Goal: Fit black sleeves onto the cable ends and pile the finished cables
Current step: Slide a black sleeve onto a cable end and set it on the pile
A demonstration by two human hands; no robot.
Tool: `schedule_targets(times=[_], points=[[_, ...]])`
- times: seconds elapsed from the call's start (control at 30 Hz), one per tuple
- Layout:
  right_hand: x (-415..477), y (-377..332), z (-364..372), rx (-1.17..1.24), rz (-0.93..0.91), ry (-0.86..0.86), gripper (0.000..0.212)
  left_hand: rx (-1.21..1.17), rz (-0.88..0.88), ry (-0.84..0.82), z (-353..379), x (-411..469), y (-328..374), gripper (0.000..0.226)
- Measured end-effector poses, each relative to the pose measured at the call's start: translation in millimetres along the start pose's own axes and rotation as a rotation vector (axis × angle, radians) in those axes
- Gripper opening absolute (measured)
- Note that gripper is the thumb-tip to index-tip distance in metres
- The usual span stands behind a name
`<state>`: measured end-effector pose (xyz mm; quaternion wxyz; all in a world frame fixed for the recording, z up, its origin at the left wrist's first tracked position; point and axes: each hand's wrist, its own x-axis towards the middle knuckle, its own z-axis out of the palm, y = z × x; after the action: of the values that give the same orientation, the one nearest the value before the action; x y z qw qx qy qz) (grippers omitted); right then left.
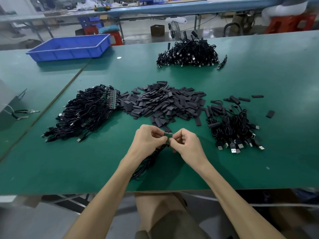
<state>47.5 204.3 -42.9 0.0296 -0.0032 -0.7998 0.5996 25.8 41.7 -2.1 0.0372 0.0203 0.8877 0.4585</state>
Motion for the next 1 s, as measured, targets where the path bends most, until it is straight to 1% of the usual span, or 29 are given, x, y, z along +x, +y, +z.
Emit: schedule_targets(times=[0.17, 0.3, 0.37, 0.47, 0.6, 0.73, 0.83, 0.9, 1.0], points=[[-1, -1, 2, -0.012, -0.016, 0.024, 0.017, 0.000, 0.025, 0.039, 2, -3, 0, 0.027], [-1, 0, 3, -0.020, -0.016, 0.030, 0.016, -0.005, 0.054, 0.057, 3, -5, 0, 0.029], [-1, 1, 4, -0.033, -0.020, 0.035, 0.017, 0.013, 0.066, 0.075, 7, -7, -2, 0.024], [-2, 1, 5, -0.056, -0.023, 0.042, 0.016, 0.045, 0.091, 0.112, 13, -9, -2, 0.010], [-3, 2, 3, 0.015, -0.006, 0.068, 0.013, 0.026, 0.103, 0.195, 5, -3, -5, 0.008], [-3, 3, 1, 0.133, 0.013, 0.040, 0.007, 0.016, 0.077, 0.250, -17, 9, -17, 0.011], [-2, 2, 0, 0.185, -0.007, 0.010, 0.005, -0.058, 0.026, 0.337, -31, 16, -28, 0.010], [-2, 1, 0, 0.245, -0.022, 0.004, 0.008, -0.138, -0.008, 0.392, -36, 17, -35, 0.007], [-2, -2, -1, 0.368, -0.010, 0.003, 0.010, -0.225, -0.047, 0.415, -35, 15, -43, 0.005]])
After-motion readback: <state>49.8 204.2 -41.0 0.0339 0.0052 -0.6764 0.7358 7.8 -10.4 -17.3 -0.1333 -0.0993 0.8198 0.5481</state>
